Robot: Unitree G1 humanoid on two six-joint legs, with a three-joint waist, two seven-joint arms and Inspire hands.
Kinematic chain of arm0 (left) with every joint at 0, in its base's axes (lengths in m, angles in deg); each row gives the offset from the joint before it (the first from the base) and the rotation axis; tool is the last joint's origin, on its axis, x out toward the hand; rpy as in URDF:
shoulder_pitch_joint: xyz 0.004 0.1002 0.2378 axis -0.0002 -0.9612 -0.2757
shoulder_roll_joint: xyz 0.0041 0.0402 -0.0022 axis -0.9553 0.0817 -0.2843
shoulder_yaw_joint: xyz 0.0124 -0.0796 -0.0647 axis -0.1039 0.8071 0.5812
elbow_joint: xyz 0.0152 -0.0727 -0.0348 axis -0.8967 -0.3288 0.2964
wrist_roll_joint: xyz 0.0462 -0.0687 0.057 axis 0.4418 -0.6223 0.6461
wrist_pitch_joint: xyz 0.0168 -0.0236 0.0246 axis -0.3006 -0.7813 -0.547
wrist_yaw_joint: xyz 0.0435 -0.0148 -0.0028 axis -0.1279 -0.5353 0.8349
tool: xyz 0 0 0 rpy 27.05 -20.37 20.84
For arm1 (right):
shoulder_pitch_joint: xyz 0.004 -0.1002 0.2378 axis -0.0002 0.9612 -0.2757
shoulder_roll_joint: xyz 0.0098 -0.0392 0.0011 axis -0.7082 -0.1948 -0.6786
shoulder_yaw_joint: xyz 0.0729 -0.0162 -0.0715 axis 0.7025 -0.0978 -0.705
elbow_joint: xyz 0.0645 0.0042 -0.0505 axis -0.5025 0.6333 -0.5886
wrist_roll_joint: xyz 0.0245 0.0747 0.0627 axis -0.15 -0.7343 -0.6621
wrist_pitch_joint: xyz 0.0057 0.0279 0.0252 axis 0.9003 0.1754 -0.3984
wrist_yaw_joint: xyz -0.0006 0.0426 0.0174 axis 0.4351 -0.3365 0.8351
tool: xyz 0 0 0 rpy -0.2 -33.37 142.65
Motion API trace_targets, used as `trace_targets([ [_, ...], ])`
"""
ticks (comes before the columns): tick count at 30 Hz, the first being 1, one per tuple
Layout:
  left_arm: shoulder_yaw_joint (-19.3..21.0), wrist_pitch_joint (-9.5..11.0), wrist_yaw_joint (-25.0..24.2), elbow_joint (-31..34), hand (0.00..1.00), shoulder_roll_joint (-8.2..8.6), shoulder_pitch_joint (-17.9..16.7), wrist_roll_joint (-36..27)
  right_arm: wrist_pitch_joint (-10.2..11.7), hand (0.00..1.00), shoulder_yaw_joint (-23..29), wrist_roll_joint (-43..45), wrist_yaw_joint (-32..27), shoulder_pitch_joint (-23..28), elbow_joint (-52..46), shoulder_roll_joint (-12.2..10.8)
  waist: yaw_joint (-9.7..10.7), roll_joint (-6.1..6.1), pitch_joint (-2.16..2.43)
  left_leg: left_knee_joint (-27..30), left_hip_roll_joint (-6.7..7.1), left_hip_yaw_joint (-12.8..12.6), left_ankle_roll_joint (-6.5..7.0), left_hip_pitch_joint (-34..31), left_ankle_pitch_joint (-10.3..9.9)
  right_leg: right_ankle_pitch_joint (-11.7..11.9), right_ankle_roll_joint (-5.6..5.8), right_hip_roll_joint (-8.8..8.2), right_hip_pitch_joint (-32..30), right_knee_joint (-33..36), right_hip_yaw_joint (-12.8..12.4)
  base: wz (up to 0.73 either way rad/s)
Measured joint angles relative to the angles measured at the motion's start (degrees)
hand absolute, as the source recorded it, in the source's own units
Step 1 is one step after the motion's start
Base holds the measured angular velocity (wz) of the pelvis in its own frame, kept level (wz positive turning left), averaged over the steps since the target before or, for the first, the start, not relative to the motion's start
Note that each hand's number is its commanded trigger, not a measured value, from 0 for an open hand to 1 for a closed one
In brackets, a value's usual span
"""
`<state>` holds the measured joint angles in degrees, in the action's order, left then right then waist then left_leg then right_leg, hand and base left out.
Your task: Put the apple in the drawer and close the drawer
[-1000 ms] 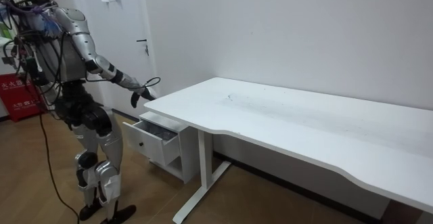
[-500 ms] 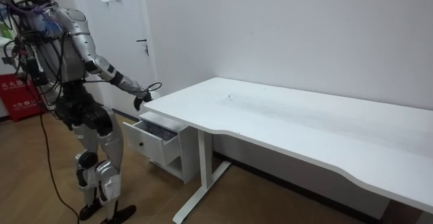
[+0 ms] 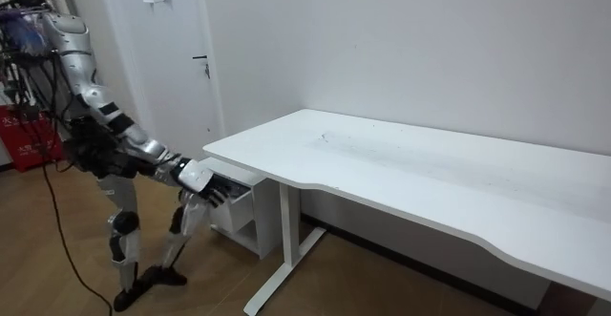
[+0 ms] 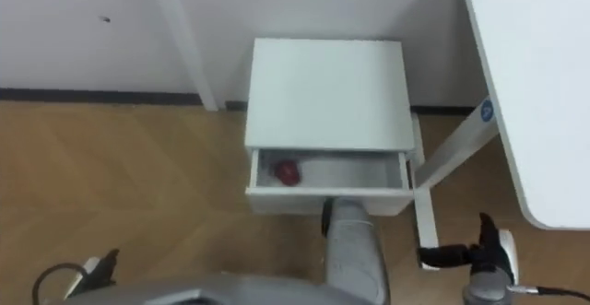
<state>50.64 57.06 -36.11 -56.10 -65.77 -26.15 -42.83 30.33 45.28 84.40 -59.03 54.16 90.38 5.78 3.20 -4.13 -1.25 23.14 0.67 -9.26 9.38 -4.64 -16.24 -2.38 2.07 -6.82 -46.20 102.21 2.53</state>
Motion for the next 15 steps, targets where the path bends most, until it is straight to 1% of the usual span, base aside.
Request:
trace_targets([
  [1,0.1,-0.5,0.0,-0.1,0.00,0.00,-0.5,-0.4,-1.0,0.00,-0.4,-0.3,0.0,0.1,1.2,0.0,0.0,-0.07,0.00,0.7,0.07,-0.3,0.03,-0.5,-0.5,-1.1,0.43,-0.18,1.5,-1.3,-0.9,-0.13],
  [2,0.3,-0.8,0.0,0.3,0.00,-0.01,-1.7,-0.5,-1.9,0.00,-0.6,-0.3,0.0,0.1,2.1,-0.1,-0.1,-0.23,0.11,1.0,0.08,-0.9,-0.15,-0.4,-0.9,-1.6,0.99,-0.42,5.8,-8.5,-1.0,-0.17],
  [3,0.7,-0.7,0.0,0.6,0.00,0.01,-2.0,-0.5,-2.4,0.00,-1.1,-0.3,0.0,0.1,2.1,-0.1,-0.2,-0.22,0.13,1.0,0.11,-1.2,-0.20,-0.4,-0.9,-1.8,1.26,-0.62,9.0,-13.8,-0.8,-0.19],
  [4,1.3,-0.7,0.0,0.9,0.00,-0.12,-3.4,-0.6,-3.0,0.00,-1.6,-0.4,0.0,0.1,2.1,-0.3,-0.4,0.43,0.15,0.9,0.74,-1.4,-0.28,-0.5,-0.9,-2.8,2.02,-1.22,15.8,-27.1,-0.1,-0.17],
  [5,1.7,-0.8,0.1,1.0,0.00,-0.21,-4.0,-0.7,-3.2,0.00,-1.9,-0.3,0.1,0.1,2.1,-0.5,-0.5,1.04,0.27,0.7,1.25,-1.5,-0.42,-0.4,-0.8,-3.6,2.42,-1.31,19.4,-33.8,0.4,-0.20],
  [6,2.0,-1.0,0.1,1.1,0.00,-0.32,-5.1,-1.7,-3.3,0.00,-2.5,-0.3,0.1,0.1,2.1,-0.7,-0.9,2.15,0.55,0.5,1.91,-1.9,-0.75,-0.6,-0.6,-5.5,2.86,-1.50,26.7,-46.6,0.9,-0.26],
  [7,2.0,-1.4,0.3,1.3,0.00,-0.32,-5.1,-3.2,-3.3,0.00,-2.7,-0.7,0.0,0.1,2.1,-1.0,-1.9,3.41,0.56,-0.3,2.25,-3.1,-1.31,-0.6,-0.3,-7.3,3.02,-0.99,32.0,-56.8,0.9,-0.30],
  [8,1.9,-1.5,0.5,1.5,0.00,-0.14,-5.1,-4.1,-3.3,0.00,-2.7,-0.9,0.0,-0.1,2.1,-1.2,-2.6,3.86,0.62,-0.7,2.30,-3.3,-1.72,-0.7,0.0,-8.6,2.97,-0.58,34.8,-62.1,1.1,-0.32],
  [9,1.9,-1.5,1.0,1.8,0.00,0.17,-4.9,-5.4,-3.2,0.00,-2.7,-1.5,-0.1,-0.4,2.2,-1.5,-3.3,4.41,0.75,-1.6,2.12,-3.3,-2.68,-0.7,0.6,-9.9,2.67,0.26,39.2,-71.6,1.6,-0.17],
  [10,2.1,-1.5,1.4,2.2,0.00,0.06,-4.3,-6.2,-2.9,0.00,-2.7,-1.9,-0.1,-0.9,2.6,-2.2,-3.7,4.90,1.17,-3.0,2.12,-3.3,-4.02,-0.7,1.4,-9.5,2.20,1.00,42.6,-79.8,2.3,-0.08],
  [11,2.4,-1.4,1.7,2.2,0.00,-0.03,-4.0,-6.2,-2.8,0.00,-2.7,-2.3,-0.1,-1.5,3.2,-2.7,-3.8,5.52,1.21,-3.7,2.16,-3.3,-4.62,-0.6,1.7,-9.3,1.80,1.23,43.9,-82.9,2.5,-0.03],
  [12,3.1,-1.4,2.5,2.4,0.00,0.06,-3.5,-6.2,-2.8,0.00,-2.8,-2.7,0.0,-2.6,4.3,-3.2,-3.9,6.48,1.31,-4.4,1.99,-3.3,-5.26,-0.5,2.1,-8.3,2.14,1.63,45.9,-87.7,3.4,0.00],
  [13,3.1,-1.3,2.8,2.4,0.00,0.29,-2.9,-6.2,-2.7,0.00,-2.8,-2.8,0.0,-2.8,4.4,-3.5,-3.9,6.62,1.33,-4.7,1.21,-3.0,-5.44,-0.2,2.3,-6.6,1.57,2.28,47.5,-90.4,4.1,0.00],
  [14,3.1,-1.1,2.9,2.4,0.00,0.23,-2.6,-6.2,-2.4,0.00,-2.8,-2.8,0.0,-2.9,4.4,-3.8,-4.0,7.02,1.38,-5.0,0.90,-2.9,-5.14,0.3,2.5,-6.3,1.29,2.98,48.5,-91.7,4.8,0.00],
  [15,3.1,-1.1,2.9,2.4,0.00,0.27,-2.4,-6.2,-2.2,0.00,-2.7,-2.8,0.1,-2.9,4.4,-3.9,-3.9,7.04,1.39,-5.1,0.75,-2.8,-4.68,0.5,2.8,-6.3,1.17,3.13,48.9,-91.8,5.3,0.07],
])
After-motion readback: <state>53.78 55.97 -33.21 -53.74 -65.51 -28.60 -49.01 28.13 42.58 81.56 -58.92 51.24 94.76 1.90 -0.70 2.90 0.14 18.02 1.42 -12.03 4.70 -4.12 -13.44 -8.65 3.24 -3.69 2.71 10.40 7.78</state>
